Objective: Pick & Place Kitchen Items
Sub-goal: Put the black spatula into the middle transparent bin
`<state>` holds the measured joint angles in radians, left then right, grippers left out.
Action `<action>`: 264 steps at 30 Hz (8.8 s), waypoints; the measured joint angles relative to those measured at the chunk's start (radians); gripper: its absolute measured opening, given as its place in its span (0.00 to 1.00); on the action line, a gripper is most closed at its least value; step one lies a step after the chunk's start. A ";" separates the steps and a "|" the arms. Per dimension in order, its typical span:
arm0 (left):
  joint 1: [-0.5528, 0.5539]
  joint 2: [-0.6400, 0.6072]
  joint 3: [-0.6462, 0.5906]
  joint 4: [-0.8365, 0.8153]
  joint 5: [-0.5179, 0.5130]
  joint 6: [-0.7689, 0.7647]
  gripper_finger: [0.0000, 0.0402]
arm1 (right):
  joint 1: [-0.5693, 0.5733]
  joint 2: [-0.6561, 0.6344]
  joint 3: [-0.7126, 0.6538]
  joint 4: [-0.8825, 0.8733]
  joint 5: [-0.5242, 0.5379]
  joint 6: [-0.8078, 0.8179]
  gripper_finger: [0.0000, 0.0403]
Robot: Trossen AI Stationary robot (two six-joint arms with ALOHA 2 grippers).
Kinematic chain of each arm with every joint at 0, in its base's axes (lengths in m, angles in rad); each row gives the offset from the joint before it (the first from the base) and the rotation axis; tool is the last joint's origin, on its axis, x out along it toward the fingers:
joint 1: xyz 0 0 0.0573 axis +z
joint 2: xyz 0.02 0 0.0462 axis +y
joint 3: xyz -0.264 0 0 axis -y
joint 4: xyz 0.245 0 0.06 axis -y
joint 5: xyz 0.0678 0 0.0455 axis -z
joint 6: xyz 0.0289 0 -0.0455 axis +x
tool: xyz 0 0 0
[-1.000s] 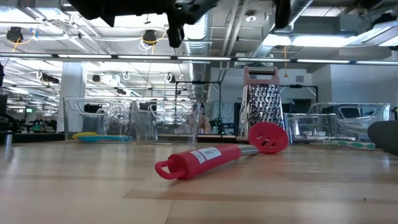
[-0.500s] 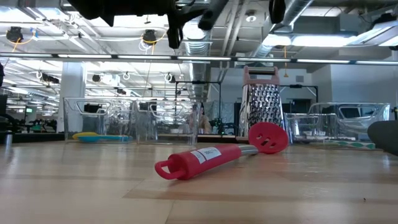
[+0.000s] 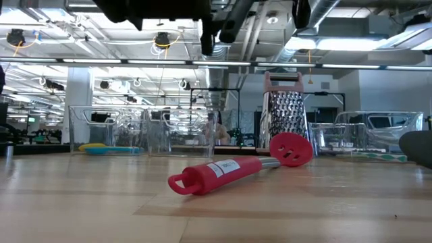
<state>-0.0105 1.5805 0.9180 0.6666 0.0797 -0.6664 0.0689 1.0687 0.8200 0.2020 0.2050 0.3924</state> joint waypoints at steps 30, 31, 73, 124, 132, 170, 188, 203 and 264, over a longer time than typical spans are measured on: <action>-0.009 0.042 0.041 0.009 -0.020 -0.027 0.02 | 0.001 0.000 0.000 0.010 0.001 -0.036 0.00; -0.009 0.042 0.041 0.009 -0.021 -0.027 0.01 | 0.001 0.000 0.000 0.010 0.001 -0.036 0.00; 0.112 -0.169 0.010 -0.152 0.086 -0.020 0.00 | 0.065 -0.345 0.000 -0.023 -0.024 0.049 0.63; 0.731 -0.046 0.013 -0.742 0.214 0.080 0.00 | 0.138 -0.336 0.000 -0.360 0.032 0.001 0.40; 0.730 -0.046 -0.007 -0.760 0.211 0.087 0.00 | 0.111 -0.336 0.000 -0.371 0.032 0.001 0.38; 0.714 -0.151 -0.022 -0.669 0.155 0.139 0.29 | 0.093 -0.336 0.000 -0.371 0.032 0.000 0.34; 0.459 -0.609 -0.022 -0.663 0.159 0.274 0.02 | 0.093 -0.336 0.000 -0.372 0.032 0.000 0.33; 0.094 -0.679 -0.022 -0.664 0.157 0.268 0.01 | 0.092 -0.336 0.000 -0.413 0.031 0.000 0.33; -0.218 -0.532 -0.022 -0.463 -0.005 0.269 0.01 | 0.218 -0.164 0.388 -1.719 -0.208 0.653 0.18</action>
<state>-0.2287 1.0481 0.8963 0.2031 0.0750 -0.3969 0.2867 0.9051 1.2083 -1.5169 -0.0033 1.0452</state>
